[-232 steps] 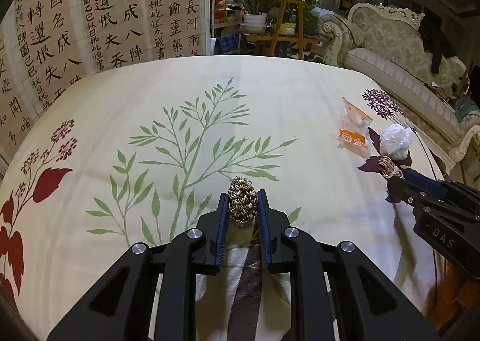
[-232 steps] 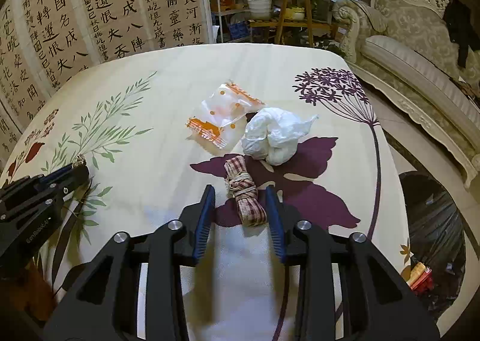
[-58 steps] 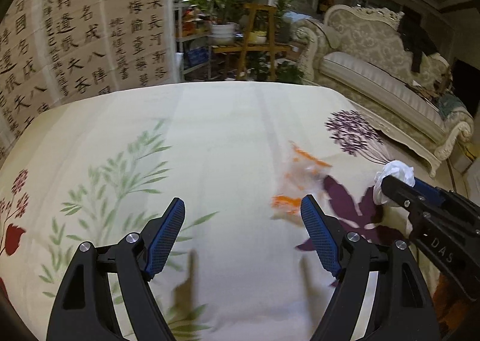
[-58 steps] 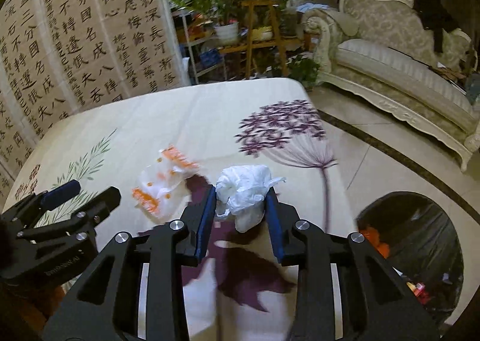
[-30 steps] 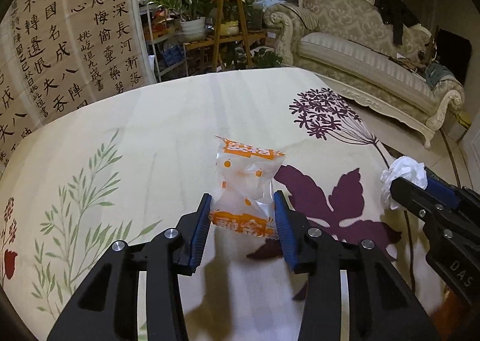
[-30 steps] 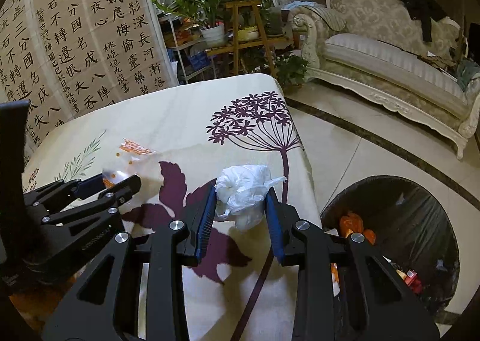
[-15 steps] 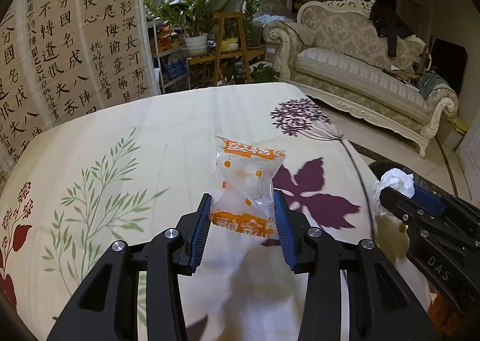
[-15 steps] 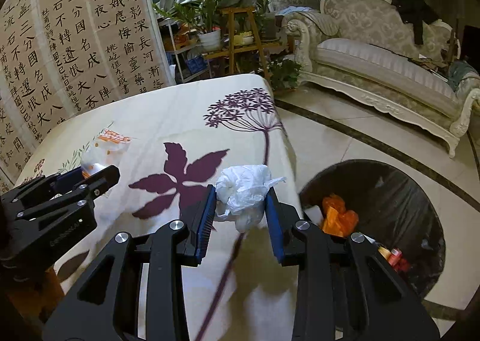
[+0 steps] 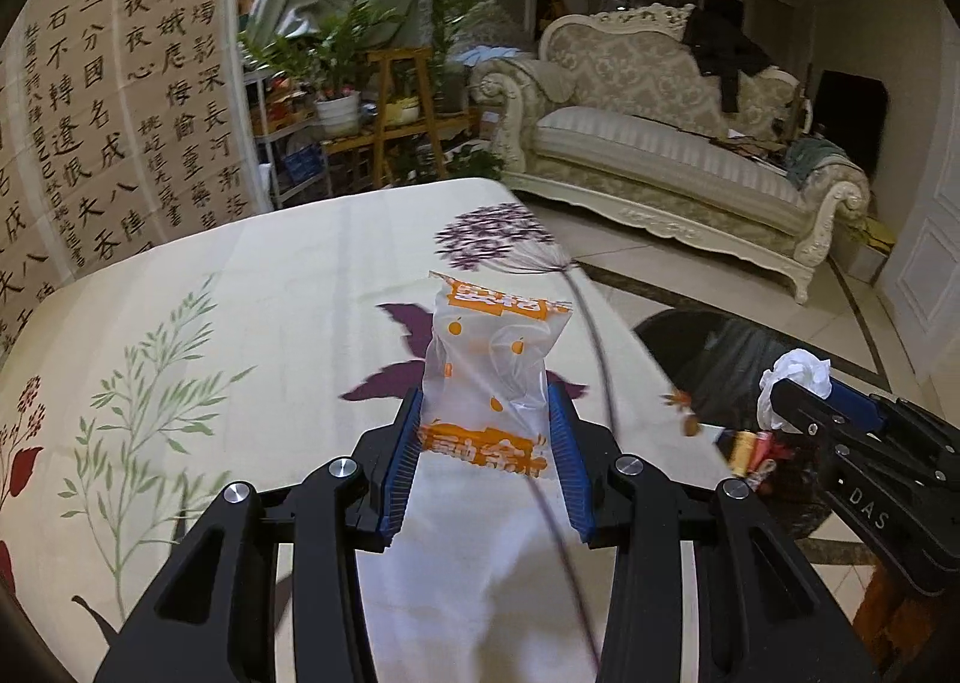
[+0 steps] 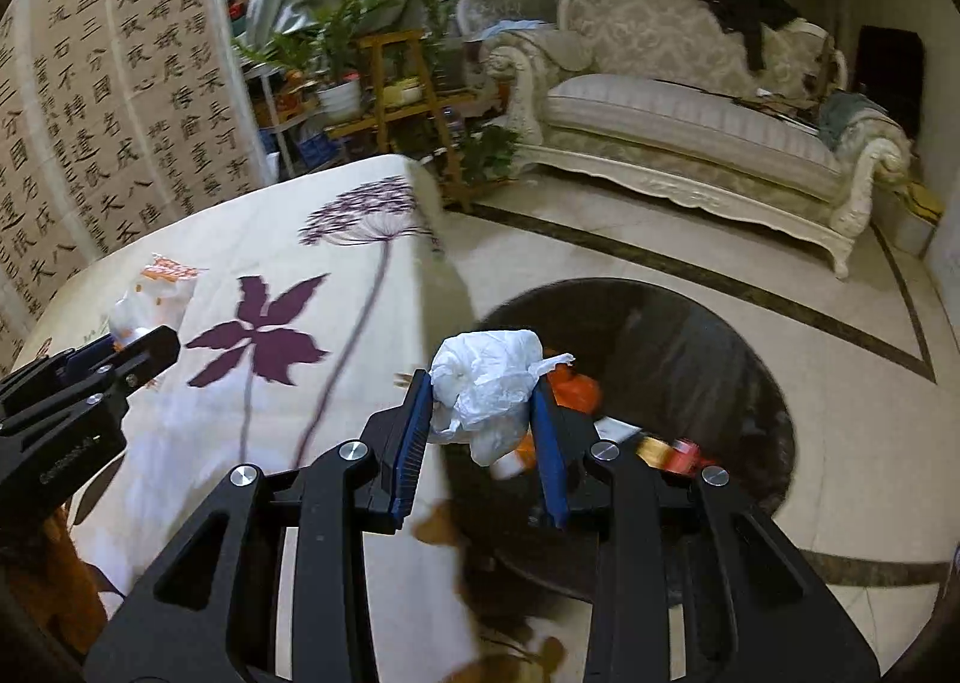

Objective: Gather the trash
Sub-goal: 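Carry the packet and white bag over the bin and open both grippers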

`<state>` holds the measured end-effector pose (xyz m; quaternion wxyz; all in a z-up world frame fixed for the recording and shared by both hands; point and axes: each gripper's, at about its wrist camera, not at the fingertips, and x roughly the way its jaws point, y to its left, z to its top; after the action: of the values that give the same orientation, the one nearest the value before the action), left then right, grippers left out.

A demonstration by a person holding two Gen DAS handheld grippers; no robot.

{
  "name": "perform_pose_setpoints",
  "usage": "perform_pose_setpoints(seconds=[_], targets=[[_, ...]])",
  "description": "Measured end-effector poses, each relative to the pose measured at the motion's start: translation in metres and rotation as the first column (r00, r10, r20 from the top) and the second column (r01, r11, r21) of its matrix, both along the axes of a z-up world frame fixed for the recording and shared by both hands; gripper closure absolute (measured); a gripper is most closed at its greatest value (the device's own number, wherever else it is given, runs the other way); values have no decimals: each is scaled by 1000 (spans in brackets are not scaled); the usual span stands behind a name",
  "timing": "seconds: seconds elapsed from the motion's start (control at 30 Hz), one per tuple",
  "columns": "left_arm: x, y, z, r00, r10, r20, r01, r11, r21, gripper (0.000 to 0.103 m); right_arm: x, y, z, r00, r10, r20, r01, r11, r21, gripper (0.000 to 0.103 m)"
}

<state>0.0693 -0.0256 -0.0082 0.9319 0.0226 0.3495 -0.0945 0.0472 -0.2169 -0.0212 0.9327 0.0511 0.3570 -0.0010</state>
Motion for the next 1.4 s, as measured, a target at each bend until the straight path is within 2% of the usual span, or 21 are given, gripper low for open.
perform_pose_setpoints(seconds=[0.33,0.6,0.87,1.4], targets=[[-14,-42,2,995,-102,16,102,995,-2,61,-25,-43,-1,994,-112,10,112,994,-11,71],[-18,-70,-6,988,-152,9,152,988,-3,61,-32,-59,-2,988,-153,17,154,988,-6,71],[-3,-97,-12,986,-167,24,167,986,12,61,-17,-68,-7,987,-159,29,159,987,-20,71],[41,-142,-33,984,-175,-26,176,982,65,61,23,-91,-21,980,-197,33,198,980,-29,69]])
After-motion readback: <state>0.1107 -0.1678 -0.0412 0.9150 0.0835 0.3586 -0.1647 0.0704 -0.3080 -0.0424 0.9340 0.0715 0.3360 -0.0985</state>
